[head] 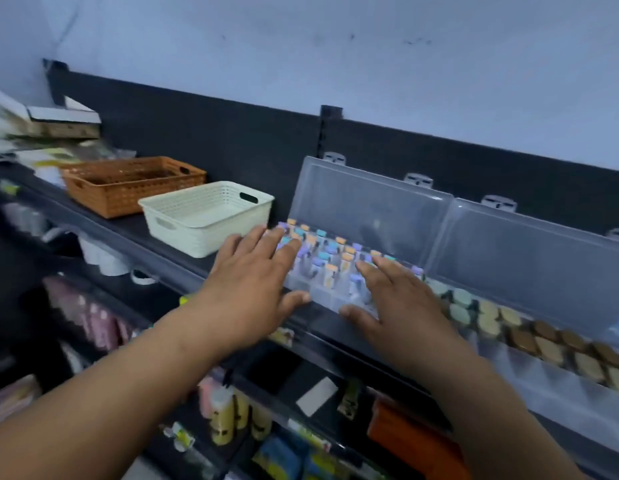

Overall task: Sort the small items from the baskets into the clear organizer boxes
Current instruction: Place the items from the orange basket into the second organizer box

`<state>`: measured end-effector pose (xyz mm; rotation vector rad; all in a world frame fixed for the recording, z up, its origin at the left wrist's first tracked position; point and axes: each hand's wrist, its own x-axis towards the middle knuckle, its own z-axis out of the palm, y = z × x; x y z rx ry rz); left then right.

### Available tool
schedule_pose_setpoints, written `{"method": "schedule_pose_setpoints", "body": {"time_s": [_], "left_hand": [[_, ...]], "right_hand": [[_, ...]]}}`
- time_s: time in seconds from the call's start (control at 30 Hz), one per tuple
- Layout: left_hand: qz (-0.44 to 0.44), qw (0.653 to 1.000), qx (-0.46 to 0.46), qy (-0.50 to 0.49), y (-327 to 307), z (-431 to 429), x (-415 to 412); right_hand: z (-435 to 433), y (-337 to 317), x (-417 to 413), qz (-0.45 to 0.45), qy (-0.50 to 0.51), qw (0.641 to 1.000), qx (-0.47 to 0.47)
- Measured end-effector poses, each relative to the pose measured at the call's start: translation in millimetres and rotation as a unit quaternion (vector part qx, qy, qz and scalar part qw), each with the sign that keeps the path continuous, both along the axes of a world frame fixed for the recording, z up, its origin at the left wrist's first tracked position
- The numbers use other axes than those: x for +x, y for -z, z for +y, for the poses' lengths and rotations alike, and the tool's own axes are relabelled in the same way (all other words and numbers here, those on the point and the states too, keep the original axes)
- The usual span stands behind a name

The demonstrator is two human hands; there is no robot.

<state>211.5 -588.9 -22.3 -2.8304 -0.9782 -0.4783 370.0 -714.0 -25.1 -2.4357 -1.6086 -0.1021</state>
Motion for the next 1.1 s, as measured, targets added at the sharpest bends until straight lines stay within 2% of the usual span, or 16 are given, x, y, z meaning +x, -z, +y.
{"method": "schedule_pose_setpoints", "body": {"time_s": [0.27, 0.47, 0.57, 0.83, 1.1], "left_hand": [[-0.007, 0.999, 0.001, -0.053, -9.2, 81.3, -146.6], [-0.028, 0.995, -0.006, -0.095, -14.4, 142.3, -207.6], [-0.026, 0.992, -0.026, -0.122, -10.6, 170.7, -222.9], [-0.008, 0.987, -0.006, -0.161, -19.9, 266.3, -229.1], [-0.019, 0.988, -0.018, -0.154, -33.0, 371.0, -206.7]], "right_hand": [[103.1, -10.5, -120.8, 0.006, -0.053, 0.998, 0.025], [174.2, -25.9, -177.4, 0.012, -0.097, 0.995, 0.031], [210.0, -26.6, -189.6, 0.015, -0.119, 0.993, 0.018], [324.9, -31.7, -185.0, 0.018, -0.165, 0.986, 0.025], [421.3, -51.3, -159.8, 0.000, -0.180, 0.983, 0.027]]}}
